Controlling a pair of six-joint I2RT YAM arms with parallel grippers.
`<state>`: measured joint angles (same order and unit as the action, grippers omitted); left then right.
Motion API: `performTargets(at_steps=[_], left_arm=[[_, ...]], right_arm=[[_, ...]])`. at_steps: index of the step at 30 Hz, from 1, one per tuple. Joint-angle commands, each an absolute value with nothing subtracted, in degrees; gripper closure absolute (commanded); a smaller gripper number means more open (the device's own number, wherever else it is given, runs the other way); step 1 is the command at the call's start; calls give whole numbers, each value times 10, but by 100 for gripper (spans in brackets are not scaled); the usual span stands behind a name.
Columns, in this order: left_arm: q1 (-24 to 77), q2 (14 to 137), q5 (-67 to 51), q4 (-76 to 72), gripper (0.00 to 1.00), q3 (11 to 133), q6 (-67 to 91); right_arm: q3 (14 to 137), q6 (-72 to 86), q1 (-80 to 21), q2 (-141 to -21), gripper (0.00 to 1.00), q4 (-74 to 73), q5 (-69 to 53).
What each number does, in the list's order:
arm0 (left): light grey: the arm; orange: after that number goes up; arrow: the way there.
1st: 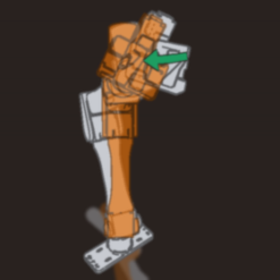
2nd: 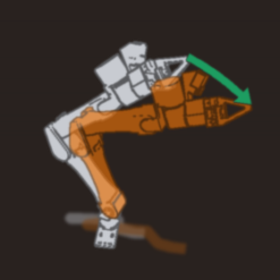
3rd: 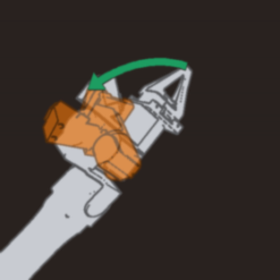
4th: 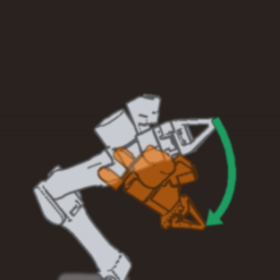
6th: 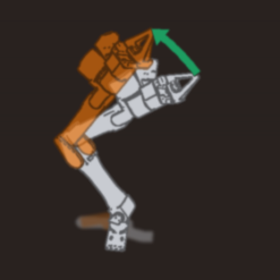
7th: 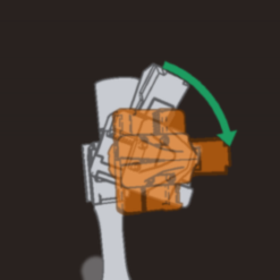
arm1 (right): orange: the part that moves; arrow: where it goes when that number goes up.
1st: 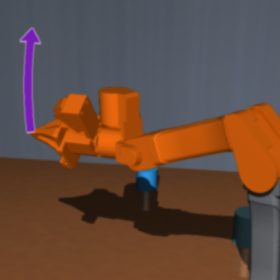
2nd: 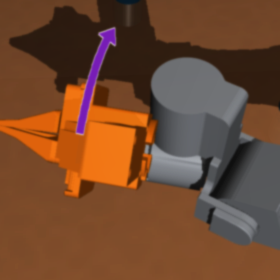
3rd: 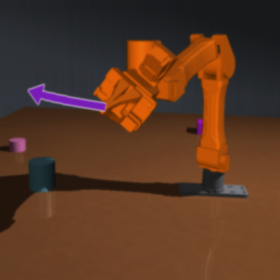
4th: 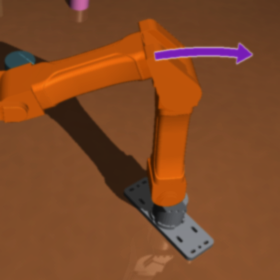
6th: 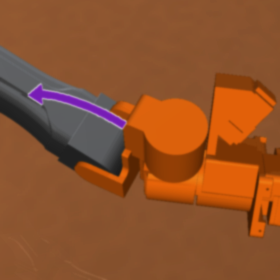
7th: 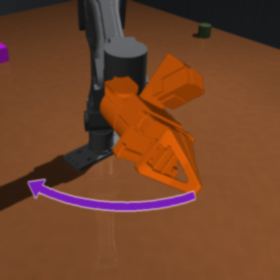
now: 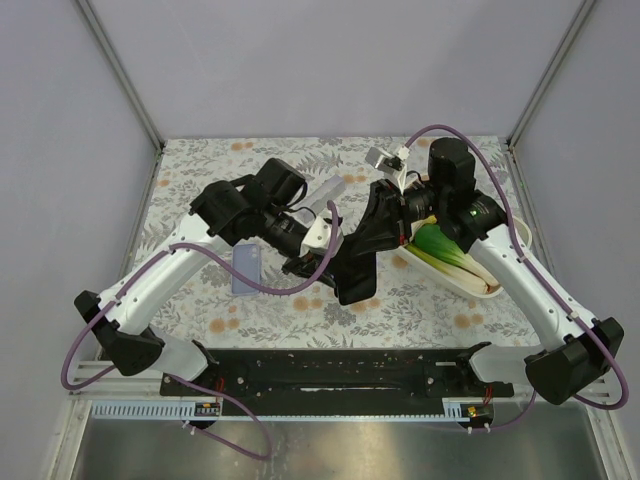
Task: Take the phone out of the phone case
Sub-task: Remove the phone case from the phone.
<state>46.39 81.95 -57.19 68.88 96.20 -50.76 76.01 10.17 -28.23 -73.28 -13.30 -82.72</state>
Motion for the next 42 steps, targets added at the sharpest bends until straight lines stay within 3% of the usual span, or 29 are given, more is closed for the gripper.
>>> performTargets(at_steps=[1,9,14,23,42], left_arm=[[502,810,-563,658,100,963,-553],[500,803,-523,639,100,944,-525],[489,772,-481,535,100,903,-426],[488,755,-330,412,100,876,-315],[525,751,-188,417,100,863,-368]], right_arm=[[758,166,-272,-744,100,-55,-753],[760,170,-271,-737,100,-54,-754],[742,234,-271,-739,100,27,-762],[735,272,-271,-748,100,70,-768],[731,305,-272,-764,100,103,-773]])
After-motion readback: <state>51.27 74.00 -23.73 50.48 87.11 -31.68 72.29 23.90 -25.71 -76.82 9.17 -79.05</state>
